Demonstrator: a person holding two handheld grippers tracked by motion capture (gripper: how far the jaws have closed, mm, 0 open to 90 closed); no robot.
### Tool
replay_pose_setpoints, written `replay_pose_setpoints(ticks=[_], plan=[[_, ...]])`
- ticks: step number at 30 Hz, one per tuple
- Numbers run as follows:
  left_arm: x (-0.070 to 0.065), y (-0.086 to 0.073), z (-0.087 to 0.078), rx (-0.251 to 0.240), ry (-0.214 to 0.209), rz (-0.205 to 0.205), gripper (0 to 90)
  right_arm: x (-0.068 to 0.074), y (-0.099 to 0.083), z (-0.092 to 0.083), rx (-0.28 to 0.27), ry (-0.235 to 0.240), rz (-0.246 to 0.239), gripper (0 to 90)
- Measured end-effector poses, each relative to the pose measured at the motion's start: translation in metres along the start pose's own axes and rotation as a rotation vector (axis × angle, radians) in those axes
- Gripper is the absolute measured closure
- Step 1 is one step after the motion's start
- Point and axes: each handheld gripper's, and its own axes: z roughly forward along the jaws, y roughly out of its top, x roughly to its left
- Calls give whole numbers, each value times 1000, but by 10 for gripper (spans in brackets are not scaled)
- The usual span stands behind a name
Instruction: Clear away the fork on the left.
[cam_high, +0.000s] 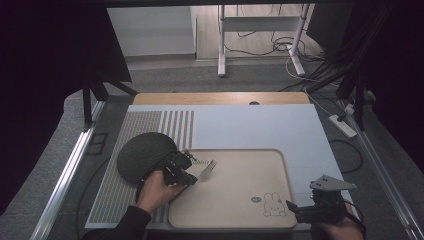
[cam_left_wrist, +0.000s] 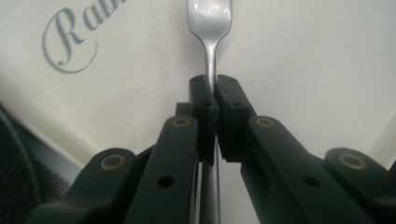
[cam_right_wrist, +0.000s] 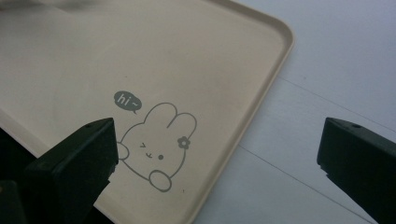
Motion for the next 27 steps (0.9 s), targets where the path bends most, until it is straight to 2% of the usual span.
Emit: replay_pose_setpoints(ticks=[11, 14, 16, 18, 19, 22, 24, 27], plan=[[-7, -1, 15, 22, 10, -27, 855, 0, 0, 0, 0, 4, -2, 0], [-9, -4, 20, 40, 3, -2, 839, 0, 0, 0, -1, 5, -3, 0], [-12, -4, 19, 27, 6, 17, 755, 0, 0, 0, -1, 7, -1, 0], [-14, -3, 14, -4, 34, 39, 731, 0, 0, 0, 0, 7, -2, 0], [-15, -3, 11, -19, 31, 48, 740, 0, 0, 0, 1, 7, -2, 0], [-20, -1, 11, -40, 22, 69, 844, 0, 0, 0, 4, 7, -3, 0], [-23, 2, 16, -14, 23, 59, 887, 0, 0, 0, 4, 9, -4, 0], [-23, 2, 25, 23, 14, 58, 887, 0, 0, 0, 4, 11, -6, 0]])
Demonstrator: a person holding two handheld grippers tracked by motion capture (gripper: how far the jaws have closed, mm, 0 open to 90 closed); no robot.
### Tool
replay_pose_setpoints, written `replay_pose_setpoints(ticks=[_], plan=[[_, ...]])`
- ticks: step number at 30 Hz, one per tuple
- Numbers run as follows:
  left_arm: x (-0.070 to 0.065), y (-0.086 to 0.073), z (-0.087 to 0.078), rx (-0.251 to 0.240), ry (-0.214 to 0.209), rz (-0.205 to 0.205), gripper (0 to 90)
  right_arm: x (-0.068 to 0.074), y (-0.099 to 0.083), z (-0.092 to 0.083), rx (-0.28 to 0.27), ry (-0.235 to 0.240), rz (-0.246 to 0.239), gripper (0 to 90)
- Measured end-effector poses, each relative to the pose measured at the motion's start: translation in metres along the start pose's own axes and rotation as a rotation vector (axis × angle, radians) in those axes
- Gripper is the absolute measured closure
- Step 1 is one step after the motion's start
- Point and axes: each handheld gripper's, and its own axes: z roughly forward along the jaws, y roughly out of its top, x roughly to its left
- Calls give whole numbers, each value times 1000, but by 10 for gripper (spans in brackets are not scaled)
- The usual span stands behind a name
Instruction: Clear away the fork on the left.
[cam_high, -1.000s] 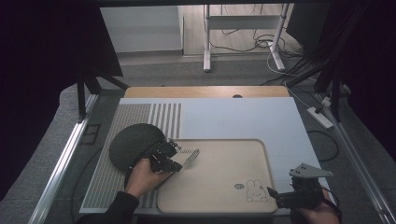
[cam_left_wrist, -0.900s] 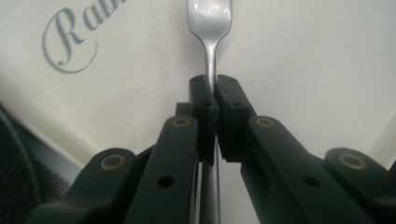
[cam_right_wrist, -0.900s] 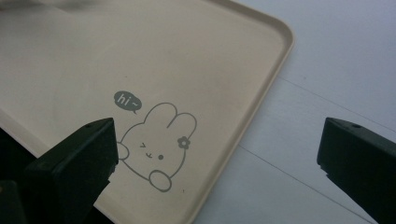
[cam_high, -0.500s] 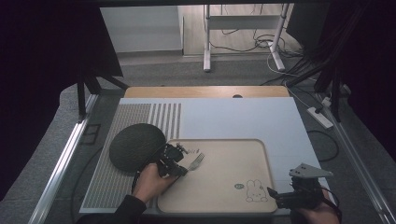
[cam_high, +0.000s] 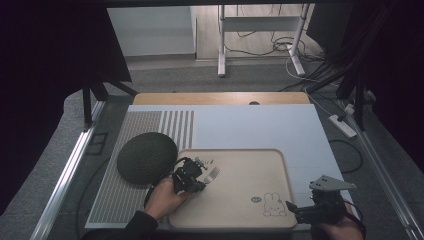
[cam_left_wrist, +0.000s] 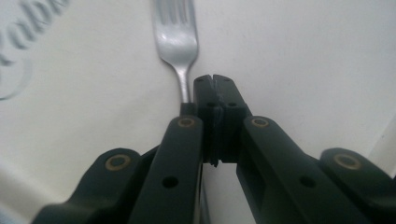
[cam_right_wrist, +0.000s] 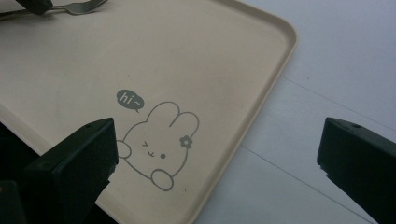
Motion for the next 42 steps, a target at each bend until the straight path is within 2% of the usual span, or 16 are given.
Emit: replay_pose_setpoints(ticks=[5, 14, 21, 31, 33, 36, 42], plan=[[11, -4, -2, 10, 24, -24, 888, 0, 0, 0, 5, -2, -5, 0], [32, -12, -9, 13, 25, -76, 888, 1, 0, 0, 5, 1, -15, 0], [43, -20, -14, 16, 33, -108, 888, 1, 0, 0, 2, 2, -11, 0], [51, -28, -17, 6, -5, -143, 882, 1, 0, 0, 2, 1, -10, 0], [52, -28, -17, -3, -24, -143, 847, 0, 0, 0, 4, 0, -10, 0], [51, -28, -18, -16, -14, -126, 787, 0, 0, 0, 1, 1, -8, 0], [51, -28, -27, -86, -18, -108, 671, 0, 0, -1, -5, 2, -6, 0]])
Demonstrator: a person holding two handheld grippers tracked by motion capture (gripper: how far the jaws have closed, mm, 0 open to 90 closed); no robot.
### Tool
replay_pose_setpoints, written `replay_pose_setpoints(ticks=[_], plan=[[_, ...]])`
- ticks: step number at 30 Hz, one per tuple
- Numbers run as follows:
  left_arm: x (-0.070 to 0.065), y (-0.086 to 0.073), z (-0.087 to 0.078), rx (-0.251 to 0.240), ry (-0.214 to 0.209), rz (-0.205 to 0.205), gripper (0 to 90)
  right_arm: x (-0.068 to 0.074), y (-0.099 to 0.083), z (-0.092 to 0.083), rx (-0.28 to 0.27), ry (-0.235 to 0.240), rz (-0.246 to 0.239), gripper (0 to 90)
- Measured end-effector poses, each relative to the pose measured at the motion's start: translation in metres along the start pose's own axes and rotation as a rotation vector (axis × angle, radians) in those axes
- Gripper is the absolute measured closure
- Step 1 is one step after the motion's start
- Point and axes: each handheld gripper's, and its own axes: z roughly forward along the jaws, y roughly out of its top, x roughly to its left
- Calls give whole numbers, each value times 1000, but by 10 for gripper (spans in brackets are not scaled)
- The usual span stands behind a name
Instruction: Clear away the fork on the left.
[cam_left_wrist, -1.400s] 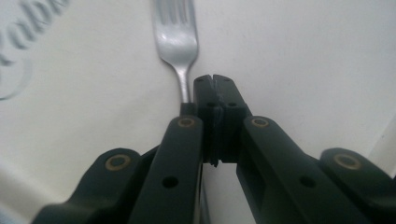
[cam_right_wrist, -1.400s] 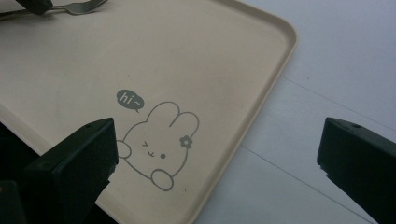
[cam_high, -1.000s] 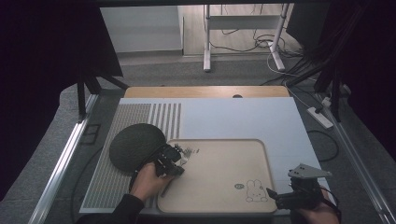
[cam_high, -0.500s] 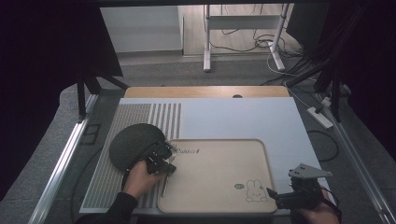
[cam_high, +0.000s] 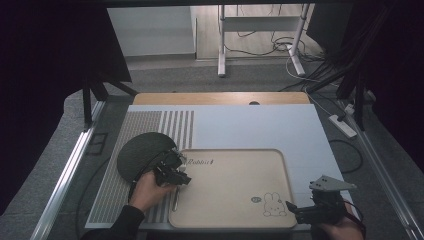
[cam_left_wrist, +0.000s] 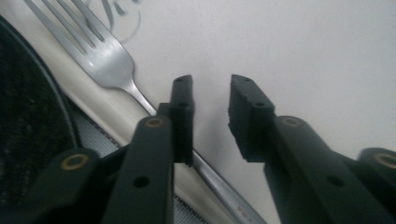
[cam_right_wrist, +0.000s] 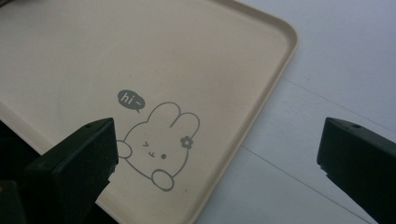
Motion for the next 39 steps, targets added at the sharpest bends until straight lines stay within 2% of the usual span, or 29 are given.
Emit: replay_pose_setpoints(ticks=[9, 11, 12, 15, 21, 29, 39], plan=[[5, -4, -8, -64, 26, 16, 426, 0, 0, 0, -3, 1, 5, 0], [6, -5, -10, -75, 20, 15, 379, 0, 0, 0, -3, 1, 5, 0], [6, -6, -10, -83, 20, 11, 312, 0, 0, 0, -4, 1, 6, 0], [8, -7, -12, -100, -5, 0, 269, 0, 0, 0, -6, 2, 7, 0], [8, -9, -15, -92, 3, 11, 180, -1, 0, -1, -5, 2, 7, 0], [14, -19, -25, -130, 1, -19, 51, -1, 0, -1, -7, 1, 7, 0], [17, -35, -34, -181, 12, -10, 0, 0, 0, -1, -7, 4, 5, 0]])
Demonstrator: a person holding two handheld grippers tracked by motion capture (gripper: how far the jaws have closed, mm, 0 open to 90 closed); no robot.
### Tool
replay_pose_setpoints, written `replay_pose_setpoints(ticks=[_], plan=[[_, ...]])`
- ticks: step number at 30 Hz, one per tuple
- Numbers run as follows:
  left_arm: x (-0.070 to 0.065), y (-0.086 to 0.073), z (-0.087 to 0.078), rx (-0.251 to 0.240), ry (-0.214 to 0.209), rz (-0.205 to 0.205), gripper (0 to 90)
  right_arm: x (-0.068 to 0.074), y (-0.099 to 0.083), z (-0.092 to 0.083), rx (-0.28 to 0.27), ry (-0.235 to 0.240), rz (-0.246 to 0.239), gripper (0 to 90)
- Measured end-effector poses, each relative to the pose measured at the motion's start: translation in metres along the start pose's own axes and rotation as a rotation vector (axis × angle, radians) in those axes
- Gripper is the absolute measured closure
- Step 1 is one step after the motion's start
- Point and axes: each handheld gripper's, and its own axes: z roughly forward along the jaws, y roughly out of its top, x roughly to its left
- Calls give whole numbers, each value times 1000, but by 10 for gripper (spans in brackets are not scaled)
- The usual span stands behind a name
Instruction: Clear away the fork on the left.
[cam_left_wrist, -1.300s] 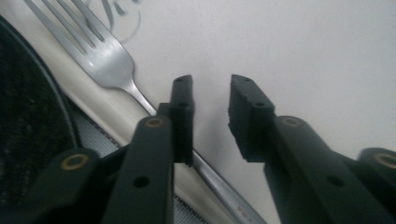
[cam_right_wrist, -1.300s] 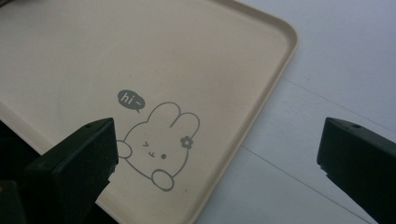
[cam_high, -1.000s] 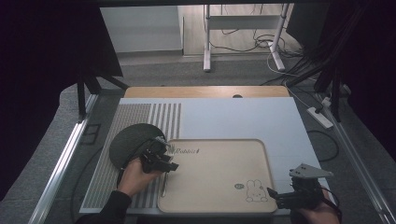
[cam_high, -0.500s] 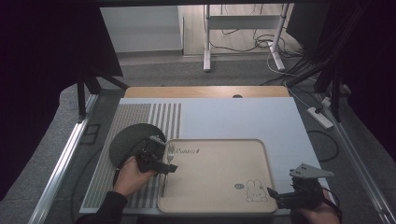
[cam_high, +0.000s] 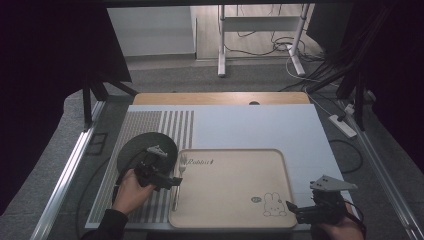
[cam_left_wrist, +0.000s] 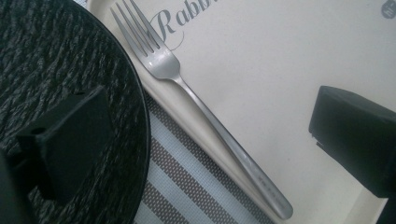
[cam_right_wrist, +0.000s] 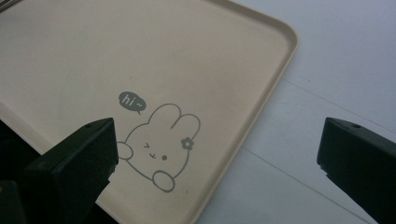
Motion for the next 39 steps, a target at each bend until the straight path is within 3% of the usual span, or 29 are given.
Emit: replay_pose_setpoints(ticks=[10, 18, 23, 32, 39], plan=[[1, -14, -11, -47, 41, 28, 0, 0, 0, 0, -1, 1, 0, 0], [2, -27, -21, -89, 24, 14, 0, 0, 0, 0, 0, 1, 1, 0], [3, -37, -28, -99, 29, -12, 0, 0, 0, 0, 2, 0, 1, 0], [3, -58, -47, -184, 42, -63, 0, 0, 0, 0, 4, -3, 1, 0], [2, -73, -56, -203, 57, -91, 0, 0, 1, 1, 6, -4, 1, 0]])
